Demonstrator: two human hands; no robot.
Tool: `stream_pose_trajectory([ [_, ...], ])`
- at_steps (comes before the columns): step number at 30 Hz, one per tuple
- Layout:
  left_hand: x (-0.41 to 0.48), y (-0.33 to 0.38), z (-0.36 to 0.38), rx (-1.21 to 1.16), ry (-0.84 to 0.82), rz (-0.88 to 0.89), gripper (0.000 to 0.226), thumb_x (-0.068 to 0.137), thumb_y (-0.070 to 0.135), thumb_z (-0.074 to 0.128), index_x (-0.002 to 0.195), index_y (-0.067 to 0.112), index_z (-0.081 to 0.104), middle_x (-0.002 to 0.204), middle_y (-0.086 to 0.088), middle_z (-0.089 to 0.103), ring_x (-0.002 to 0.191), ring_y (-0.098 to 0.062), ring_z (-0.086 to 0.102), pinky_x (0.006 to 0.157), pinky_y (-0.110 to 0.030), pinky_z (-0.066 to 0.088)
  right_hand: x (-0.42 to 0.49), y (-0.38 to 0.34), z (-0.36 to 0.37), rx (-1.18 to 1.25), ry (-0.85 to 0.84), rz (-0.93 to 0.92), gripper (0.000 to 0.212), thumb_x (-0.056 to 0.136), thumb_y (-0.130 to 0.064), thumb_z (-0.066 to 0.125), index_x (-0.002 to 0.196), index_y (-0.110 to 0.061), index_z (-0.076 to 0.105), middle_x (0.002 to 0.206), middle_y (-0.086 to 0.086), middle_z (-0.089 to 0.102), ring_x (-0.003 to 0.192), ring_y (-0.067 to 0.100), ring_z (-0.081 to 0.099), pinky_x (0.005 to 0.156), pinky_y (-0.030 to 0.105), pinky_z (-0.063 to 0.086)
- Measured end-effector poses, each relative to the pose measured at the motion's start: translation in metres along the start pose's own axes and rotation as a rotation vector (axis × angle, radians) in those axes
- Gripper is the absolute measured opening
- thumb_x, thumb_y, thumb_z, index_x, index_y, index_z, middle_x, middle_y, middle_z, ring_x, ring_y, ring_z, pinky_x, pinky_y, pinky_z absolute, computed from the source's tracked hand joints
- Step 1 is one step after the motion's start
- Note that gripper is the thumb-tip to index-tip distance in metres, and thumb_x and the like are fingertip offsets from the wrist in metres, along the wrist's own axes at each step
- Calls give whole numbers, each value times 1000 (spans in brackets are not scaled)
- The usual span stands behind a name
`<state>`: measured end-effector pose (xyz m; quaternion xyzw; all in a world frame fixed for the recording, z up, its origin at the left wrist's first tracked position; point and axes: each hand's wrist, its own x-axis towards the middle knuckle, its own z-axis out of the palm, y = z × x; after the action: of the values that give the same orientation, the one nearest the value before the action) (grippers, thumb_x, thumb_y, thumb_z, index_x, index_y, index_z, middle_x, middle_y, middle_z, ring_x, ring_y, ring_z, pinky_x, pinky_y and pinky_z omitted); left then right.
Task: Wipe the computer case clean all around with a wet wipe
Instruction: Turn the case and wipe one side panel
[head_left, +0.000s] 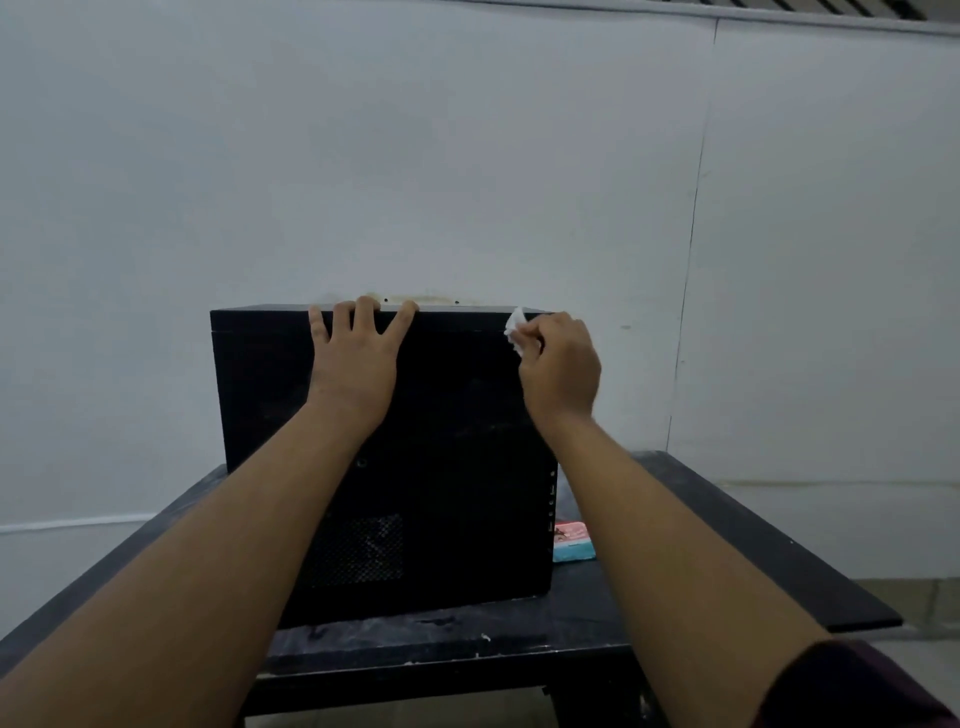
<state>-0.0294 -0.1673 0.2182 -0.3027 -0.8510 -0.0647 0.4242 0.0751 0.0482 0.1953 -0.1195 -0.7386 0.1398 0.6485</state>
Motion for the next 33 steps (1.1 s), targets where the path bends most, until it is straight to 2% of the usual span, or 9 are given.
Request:
stream_pose_trajectory([
  [3, 0, -1, 1, 2, -7, 6, 111, 86, 20, 85, 168, 32, 12, 158, -16, 25, 149, -40, 26, 127, -70, 10, -37, 12, 3, -15, -17, -33, 11, 97, -22, 75, 88, -15, 73, 90, -3, 68, 82, 19, 59, 60, 37, 51],
  [6, 1, -1, 2, -2, 7, 10, 109, 86, 21, 84, 169, 31, 14, 157, -17, 26, 148, -41, 27, 126, -71, 10, -48, 27, -3, -48, 14, 13, 12, 98, -30, 75, 90, -20, 74, 89, -8, 69, 83, 15, 57, 59, 36, 51],
  [11, 3, 0, 4, 6, 17, 12, 109, 84, 20, 85, 168, 29, 16, 154, -19, 28, 146, -43, 29, 125, -72, 10, 9, 24, -11, -14, 89, 132, 10, 98, -33, 76, 92, -25, 74, 93, -13, 68, 92, 13, 56, 62, 27, 39],
  [14, 2, -1, 3, 0, 5, 14, 108, 84, 21, 85, 167, 30, 16, 154, -19, 28, 146, -43, 28, 125, -71, 8, 22, 20, -9, -24, 105, 131, 10, 98, -32, 76, 91, -25, 73, 91, -16, 65, 91, 11, 55, 60, 23, 36],
  [20, 2, -2, 4, 1, 10, 17, 107, 86, 21, 84, 168, 31, 15, 154, -18, 29, 146, -42, 28, 126, -72, 9, -53, 38, -3, -7, 93, 146, 8, 97, -28, 78, 96, -21, 74, 95, -7, 69, 86, 13, 62, 64, 35, 56],
  [22, 2, -1, 5, 1, 8, 13, 107, 86, 21, 84, 168, 31, 15, 154, -18, 29, 146, -42, 28, 126, -72, 9, -67, 42, -6, -25, 63, 159, 8, 96, -29, 80, 96, -22, 76, 95, -8, 71, 86, 14, 63, 62, 37, 57],
  [28, 2, -2, 5, 4, 6, 17, 105, 87, 22, 82, 168, 30, 16, 154, -20, 29, 146, -43, 28, 125, -72, 8, 4, 26, -18, -62, 60, 158, 9, 97, -35, 77, 91, -29, 77, 94, -13, 71, 92, 12, 56, 63, 17, 32],
  [31, 2, -2, 4, 3, 2, 18, 103, 88, 22, 82, 167, 30, 16, 155, -20, 29, 146, -44, 28, 125, -72, 8, 22, 24, -17, -89, 52, 111, 10, 97, -34, 76, 93, -26, 77, 96, -10, 72, 93, 14, 58, 64, 29, 37],
  [33, 1, -2, 3, 6, -1, 18, 103, 88, 23, 82, 167, 30, 16, 155, -20, 29, 146, -44, 28, 125, -72, 7, 4, 30, -16, -82, 67, 81, 11, 98, -32, 75, 94, -22, 77, 96, -6, 71, 90, 15, 59, 65, 30, 40],
])
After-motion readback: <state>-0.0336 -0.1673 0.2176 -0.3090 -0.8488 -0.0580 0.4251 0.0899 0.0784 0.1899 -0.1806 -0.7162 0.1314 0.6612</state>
